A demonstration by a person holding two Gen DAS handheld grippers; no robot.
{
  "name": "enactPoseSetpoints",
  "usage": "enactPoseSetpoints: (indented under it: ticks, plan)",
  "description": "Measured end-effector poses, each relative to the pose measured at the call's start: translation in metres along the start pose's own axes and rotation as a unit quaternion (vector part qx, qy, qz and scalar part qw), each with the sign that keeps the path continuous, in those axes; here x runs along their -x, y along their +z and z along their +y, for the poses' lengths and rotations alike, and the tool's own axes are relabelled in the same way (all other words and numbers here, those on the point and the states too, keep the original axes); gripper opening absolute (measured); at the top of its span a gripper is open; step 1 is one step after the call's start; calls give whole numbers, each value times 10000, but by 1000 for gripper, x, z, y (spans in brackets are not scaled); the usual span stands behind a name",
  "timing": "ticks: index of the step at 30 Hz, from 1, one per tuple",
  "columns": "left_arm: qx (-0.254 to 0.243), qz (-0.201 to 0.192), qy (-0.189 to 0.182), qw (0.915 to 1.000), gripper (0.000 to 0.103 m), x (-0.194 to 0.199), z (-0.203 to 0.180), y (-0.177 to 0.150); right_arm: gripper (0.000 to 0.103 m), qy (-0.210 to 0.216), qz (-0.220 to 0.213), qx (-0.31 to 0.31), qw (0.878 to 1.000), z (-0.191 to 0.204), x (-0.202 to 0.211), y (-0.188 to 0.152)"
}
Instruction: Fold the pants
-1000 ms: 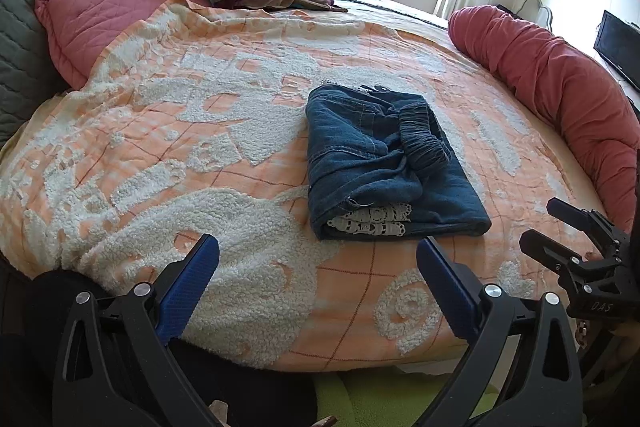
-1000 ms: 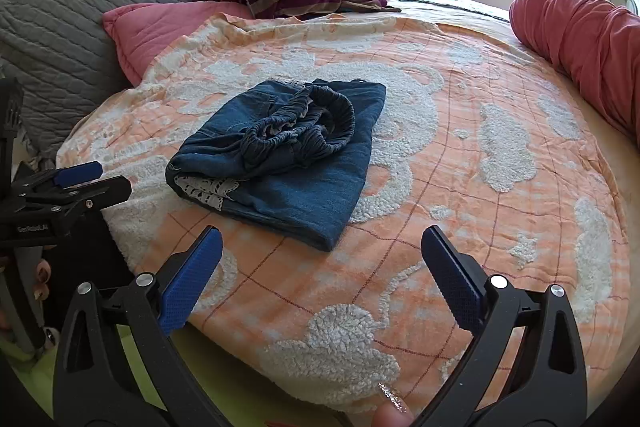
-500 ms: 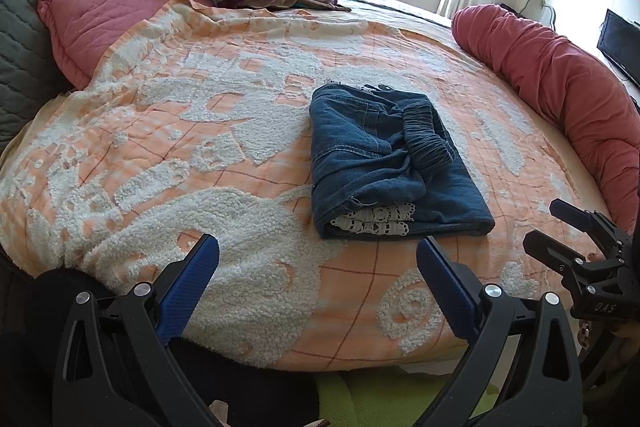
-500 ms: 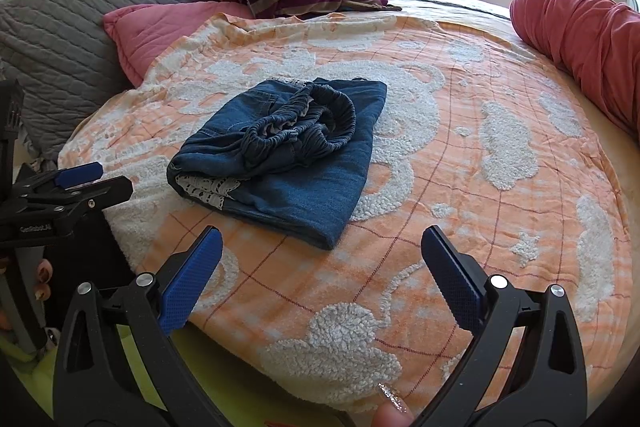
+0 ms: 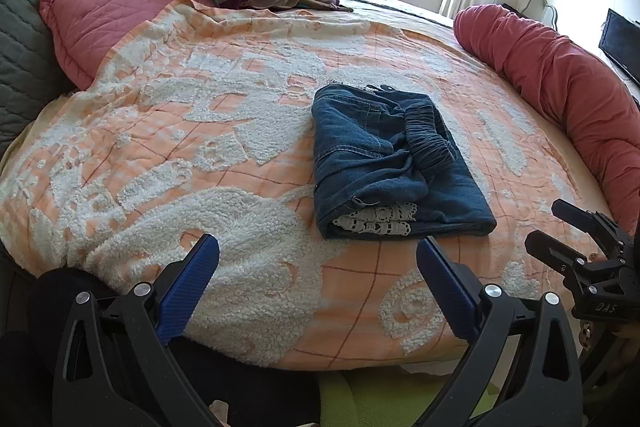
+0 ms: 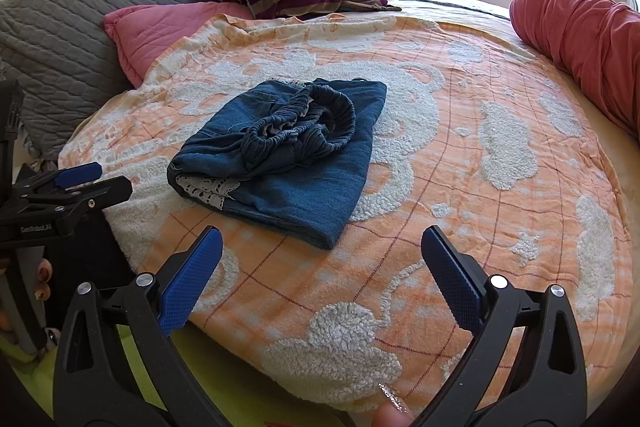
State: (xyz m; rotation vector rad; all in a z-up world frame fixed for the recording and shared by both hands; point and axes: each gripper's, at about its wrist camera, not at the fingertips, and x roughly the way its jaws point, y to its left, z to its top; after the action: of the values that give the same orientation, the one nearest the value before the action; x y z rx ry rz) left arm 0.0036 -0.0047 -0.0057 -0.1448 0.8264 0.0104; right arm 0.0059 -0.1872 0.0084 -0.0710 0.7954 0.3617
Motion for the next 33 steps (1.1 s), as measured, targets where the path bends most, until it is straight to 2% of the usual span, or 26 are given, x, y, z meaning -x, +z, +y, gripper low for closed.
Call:
enactPoseSetpoints:
  ticks: [33]
  plan:
    - [-30,35,-38,10000,99,-1,-6,-1,94,-79,4,-57,10000,-1,0,-1]
